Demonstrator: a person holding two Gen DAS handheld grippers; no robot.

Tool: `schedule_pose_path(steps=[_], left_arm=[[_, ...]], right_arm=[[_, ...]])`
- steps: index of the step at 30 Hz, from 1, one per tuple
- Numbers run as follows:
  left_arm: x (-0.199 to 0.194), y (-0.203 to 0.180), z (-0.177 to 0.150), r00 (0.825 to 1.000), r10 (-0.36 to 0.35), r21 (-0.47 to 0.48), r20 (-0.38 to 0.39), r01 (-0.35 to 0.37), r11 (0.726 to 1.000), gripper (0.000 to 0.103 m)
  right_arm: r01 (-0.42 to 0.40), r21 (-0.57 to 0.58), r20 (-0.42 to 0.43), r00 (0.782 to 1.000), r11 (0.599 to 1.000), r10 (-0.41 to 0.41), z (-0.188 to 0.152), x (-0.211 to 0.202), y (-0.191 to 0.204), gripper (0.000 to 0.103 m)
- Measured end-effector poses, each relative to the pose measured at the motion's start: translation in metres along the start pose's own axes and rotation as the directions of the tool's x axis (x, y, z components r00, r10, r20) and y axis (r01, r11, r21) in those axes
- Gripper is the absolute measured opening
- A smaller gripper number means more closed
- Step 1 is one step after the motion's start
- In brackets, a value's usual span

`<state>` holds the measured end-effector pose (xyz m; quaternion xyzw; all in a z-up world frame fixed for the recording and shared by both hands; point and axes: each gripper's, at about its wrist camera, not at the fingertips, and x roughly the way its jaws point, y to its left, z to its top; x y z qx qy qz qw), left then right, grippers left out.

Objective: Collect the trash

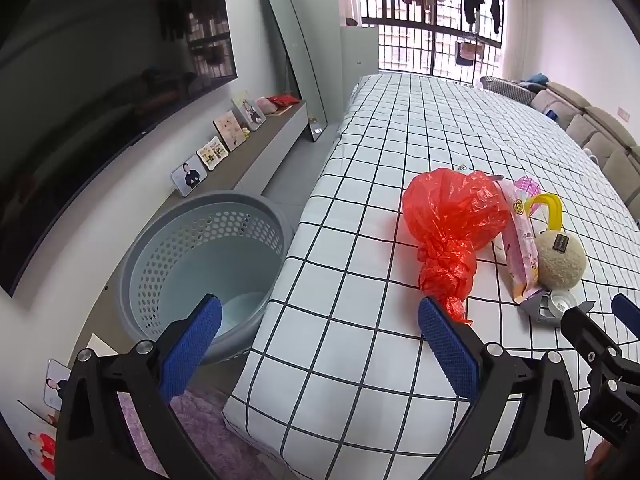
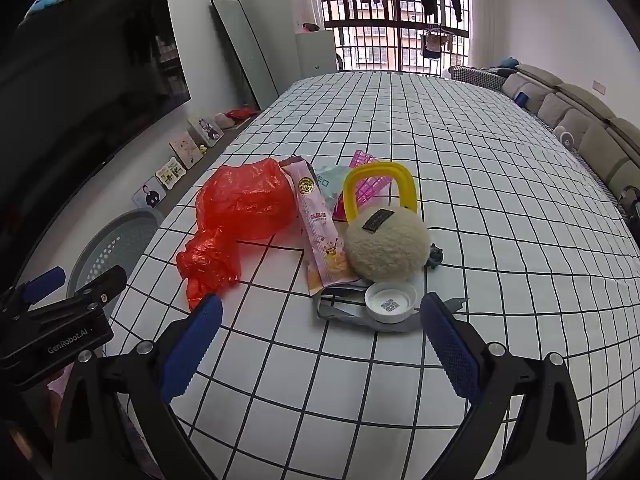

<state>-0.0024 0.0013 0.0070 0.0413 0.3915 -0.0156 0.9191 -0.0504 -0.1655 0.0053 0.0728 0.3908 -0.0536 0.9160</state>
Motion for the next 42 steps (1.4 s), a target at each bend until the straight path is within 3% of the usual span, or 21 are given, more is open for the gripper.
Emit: schedule_pose_path(steps=[42], left_arm=[[-0.0019, 0.0002, 0.0005, 1.0, 0.004, 0.005, 0.008, -0.004, 1.0, 0.097]], right_arm=[[-0.019, -0.007, 0.006, 1.0, 1.0, 0.019, 0.0011, -0.0016, 0.0058, 0.095]])
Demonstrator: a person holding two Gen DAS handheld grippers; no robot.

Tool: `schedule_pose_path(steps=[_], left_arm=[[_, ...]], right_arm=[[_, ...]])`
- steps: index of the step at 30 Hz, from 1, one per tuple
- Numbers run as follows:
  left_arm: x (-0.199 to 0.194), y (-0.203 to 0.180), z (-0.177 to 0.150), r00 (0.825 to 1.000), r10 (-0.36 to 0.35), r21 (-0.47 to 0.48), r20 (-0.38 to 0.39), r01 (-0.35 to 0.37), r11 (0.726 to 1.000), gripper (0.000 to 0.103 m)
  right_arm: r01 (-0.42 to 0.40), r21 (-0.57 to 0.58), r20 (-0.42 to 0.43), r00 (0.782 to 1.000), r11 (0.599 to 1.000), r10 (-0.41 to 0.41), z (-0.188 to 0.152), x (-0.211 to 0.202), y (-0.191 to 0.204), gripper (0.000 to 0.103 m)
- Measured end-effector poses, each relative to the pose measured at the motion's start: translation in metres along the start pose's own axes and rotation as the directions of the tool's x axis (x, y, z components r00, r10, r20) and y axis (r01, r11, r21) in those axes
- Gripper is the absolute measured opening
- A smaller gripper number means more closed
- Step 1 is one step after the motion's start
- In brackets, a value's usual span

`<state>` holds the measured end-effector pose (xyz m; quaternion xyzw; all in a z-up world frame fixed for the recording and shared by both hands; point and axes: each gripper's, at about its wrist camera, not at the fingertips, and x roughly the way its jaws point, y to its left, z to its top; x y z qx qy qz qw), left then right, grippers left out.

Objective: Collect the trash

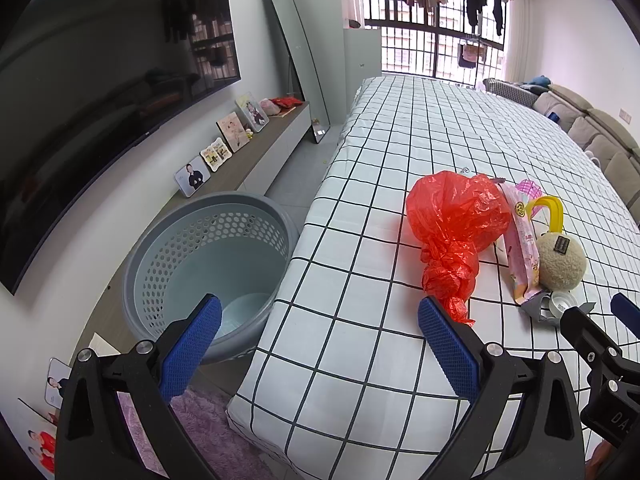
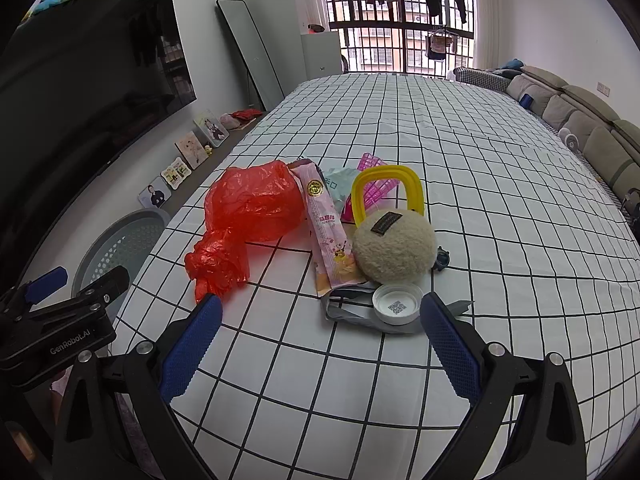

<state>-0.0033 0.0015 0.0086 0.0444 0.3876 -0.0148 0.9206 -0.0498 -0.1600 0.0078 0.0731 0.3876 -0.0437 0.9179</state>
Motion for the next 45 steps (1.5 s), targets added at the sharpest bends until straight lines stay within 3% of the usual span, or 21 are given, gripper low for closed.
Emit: schedule_pose_path(steps=[45], left_arm=[[-0.0072, 0.0068, 0.0011, 1.0, 0.0, -0.001, -0.008, 0.0, 1.0, 0.097]], right_arm=[[-0.029, 0.002, -0.007, 1.0, 1.0, 0.029, 0.0012, 0.001, -0.0037, 0.095]])
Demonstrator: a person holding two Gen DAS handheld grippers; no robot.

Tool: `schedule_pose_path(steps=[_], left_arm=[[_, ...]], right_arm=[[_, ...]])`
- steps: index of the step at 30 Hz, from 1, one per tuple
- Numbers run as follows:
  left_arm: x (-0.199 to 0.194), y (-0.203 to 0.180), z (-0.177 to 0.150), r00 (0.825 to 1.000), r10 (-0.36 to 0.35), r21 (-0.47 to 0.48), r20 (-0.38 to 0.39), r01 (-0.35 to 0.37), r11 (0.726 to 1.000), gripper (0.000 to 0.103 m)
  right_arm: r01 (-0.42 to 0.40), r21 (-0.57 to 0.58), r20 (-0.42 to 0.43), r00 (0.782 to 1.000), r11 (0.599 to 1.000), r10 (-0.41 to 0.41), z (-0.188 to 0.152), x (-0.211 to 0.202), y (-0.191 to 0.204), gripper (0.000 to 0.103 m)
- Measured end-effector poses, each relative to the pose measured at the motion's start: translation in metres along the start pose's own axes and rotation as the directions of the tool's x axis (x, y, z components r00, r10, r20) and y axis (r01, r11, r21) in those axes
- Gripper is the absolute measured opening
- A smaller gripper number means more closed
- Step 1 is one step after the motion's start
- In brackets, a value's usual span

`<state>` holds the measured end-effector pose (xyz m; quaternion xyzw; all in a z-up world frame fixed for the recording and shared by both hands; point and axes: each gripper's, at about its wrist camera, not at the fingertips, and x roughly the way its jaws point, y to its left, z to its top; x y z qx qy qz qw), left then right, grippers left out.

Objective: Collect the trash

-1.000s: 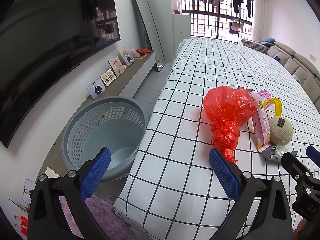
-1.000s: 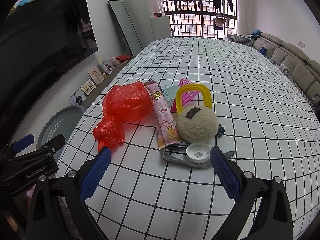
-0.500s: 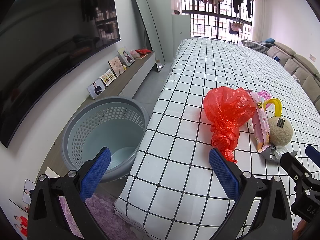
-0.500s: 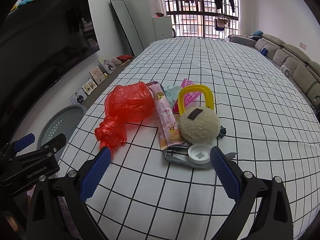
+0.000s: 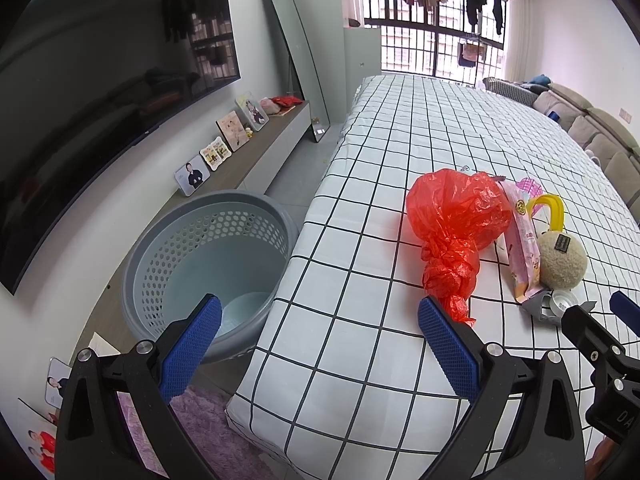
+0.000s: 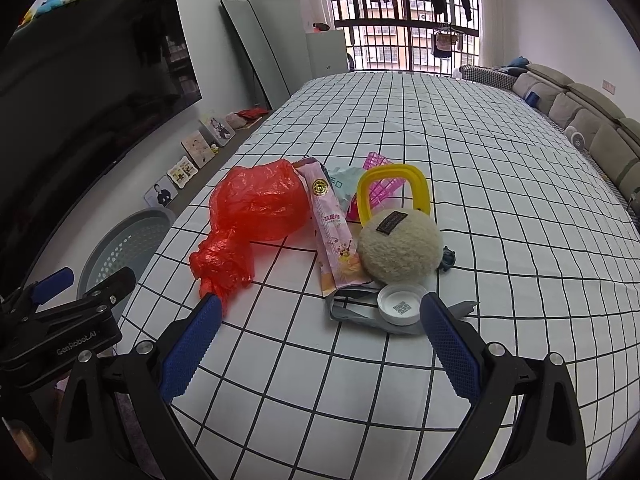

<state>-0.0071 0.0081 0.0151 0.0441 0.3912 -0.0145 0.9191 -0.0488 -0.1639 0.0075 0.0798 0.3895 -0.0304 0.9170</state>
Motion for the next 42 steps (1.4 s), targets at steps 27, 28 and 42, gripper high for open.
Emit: schedule_pose_path(steps=[27, 28, 42], left_arm=[[0.035, -0.049, -0.01, 0.995, -0.078, 0.042, -0.059, 0.08, 0.996, 0.097], [0.035, -0.05, -0.009, 0.995, -0.075, 0.044, -0.059, 0.077, 0.996, 0.097], [0.045, -0.053, -0.003, 0.995, -0.053, 0.034, -0.08, 0.056, 0.998, 0.097]], right_arm=[[0.093, 0.03, -0.136, 0.987, 0.995, -0.088, -0.009, 0.03, -0.091, 0.094], [0.088, 0.022, -0.137, 0.987, 0.996, -0.084, -0.006, 0.032, -0.09, 0.094], [0.073, -0.056, -0.176, 0.981, 0.996, -0.082, 0.004, 0.066, -0.078, 0.094]])
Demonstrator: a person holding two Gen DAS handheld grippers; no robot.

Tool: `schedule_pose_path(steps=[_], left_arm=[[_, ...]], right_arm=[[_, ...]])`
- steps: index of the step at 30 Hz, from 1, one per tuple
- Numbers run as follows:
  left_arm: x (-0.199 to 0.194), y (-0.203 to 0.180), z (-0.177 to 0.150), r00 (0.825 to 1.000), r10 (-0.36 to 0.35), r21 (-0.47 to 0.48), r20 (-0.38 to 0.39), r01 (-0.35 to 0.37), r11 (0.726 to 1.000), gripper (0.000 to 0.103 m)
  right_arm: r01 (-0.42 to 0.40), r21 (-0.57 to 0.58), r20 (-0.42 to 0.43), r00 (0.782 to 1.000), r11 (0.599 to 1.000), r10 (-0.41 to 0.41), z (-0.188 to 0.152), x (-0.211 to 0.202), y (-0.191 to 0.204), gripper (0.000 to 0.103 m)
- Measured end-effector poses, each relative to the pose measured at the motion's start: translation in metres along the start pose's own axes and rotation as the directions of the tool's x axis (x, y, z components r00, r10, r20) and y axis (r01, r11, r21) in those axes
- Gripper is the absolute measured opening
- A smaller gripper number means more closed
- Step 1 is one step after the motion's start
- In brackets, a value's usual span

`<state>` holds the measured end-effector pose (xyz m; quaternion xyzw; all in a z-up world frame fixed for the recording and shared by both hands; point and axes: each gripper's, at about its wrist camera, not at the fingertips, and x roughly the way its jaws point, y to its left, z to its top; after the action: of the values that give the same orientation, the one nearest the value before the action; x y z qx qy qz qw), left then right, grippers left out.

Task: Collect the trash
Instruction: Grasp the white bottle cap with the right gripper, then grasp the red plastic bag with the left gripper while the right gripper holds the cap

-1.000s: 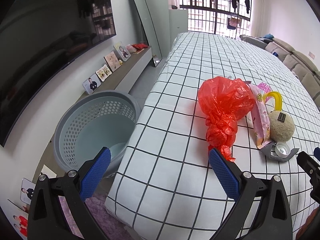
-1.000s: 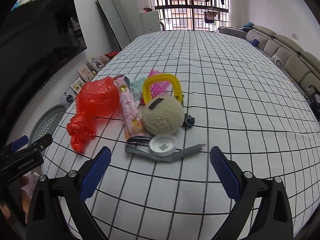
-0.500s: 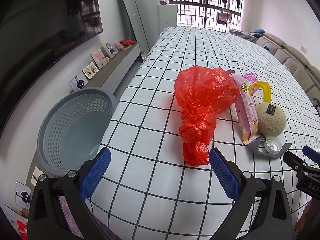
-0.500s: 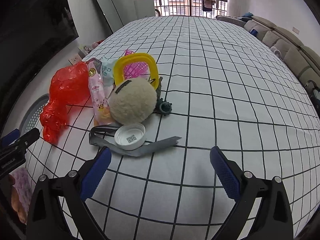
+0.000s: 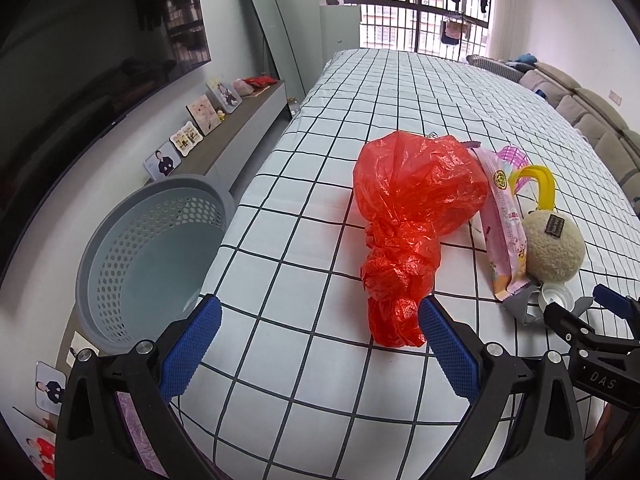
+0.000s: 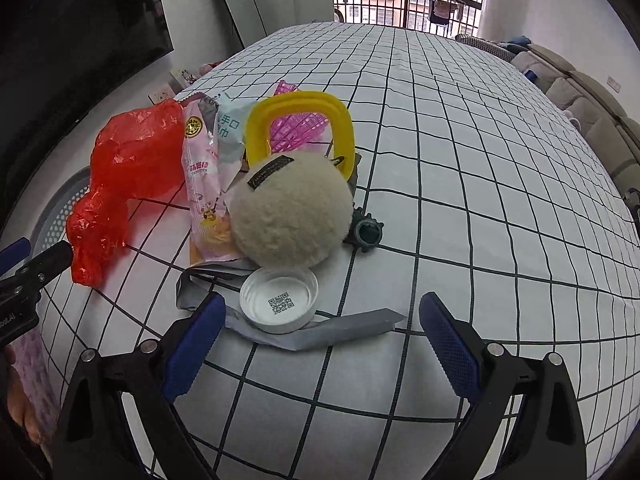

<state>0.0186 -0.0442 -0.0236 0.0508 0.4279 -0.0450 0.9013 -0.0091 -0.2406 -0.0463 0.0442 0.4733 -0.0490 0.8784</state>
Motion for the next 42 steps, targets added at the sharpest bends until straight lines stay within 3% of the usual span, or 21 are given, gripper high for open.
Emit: schedule_pose_path(steps=[10, 19, 21, 24, 32, 42], left_arm=[[0.001, -0.002, 0.0, 1.0, -0.008, 0.001, -0.004, 0.008, 1.0, 0.097], [0.001, -0.001, 0.001, 1.0, -0.008, -0.001, 0.0, 0.008, 1.0, 0.097], [0.001, -0.001, 0.001, 1.0, -0.007, 0.0, 0.0, 0.007, 1.0, 0.097], [0.001, 0.0, 0.001, 1.0, -0.009, 0.0, -0.001, 0.009, 1.0, 0.097], [0.002, -0.005, 0.002, 1.0, -0.019, 0.003, -0.017, 0.019, 1.0, 0.097], [0.014, -0.022, 0.022, 0.998, -0.044, 0.017, -0.033, 0.045, 0.999, 0.097]], right_arm=[[-0.007, -0.02, 0.004, 1.0, 1.0, 0.007, 0.004, 0.008, 0.016, 0.09], [-0.009, -0.05, -0.006, 1.0, 0.999, 0.008, 0.002, 0.013, 0.026, 0.062], [-0.016, -0.052, -0.009, 1.0, 0.999, 0.016, 0.002, 0.013, 0.027, 0.05], [-0.016, -0.055, -0.008, 1.0, 0.998, 0.015, 0.002, 0.012, 0.029, 0.039], [-0.053, -0.018, 0.013, 0.999, 0.998, 0.053, -0.004, -0.002, 0.015, 0.039], [-0.043, 0.077, 0.061, 0.997, 0.996, 0.038, -0.012, -0.025, -0.029, 0.039]])
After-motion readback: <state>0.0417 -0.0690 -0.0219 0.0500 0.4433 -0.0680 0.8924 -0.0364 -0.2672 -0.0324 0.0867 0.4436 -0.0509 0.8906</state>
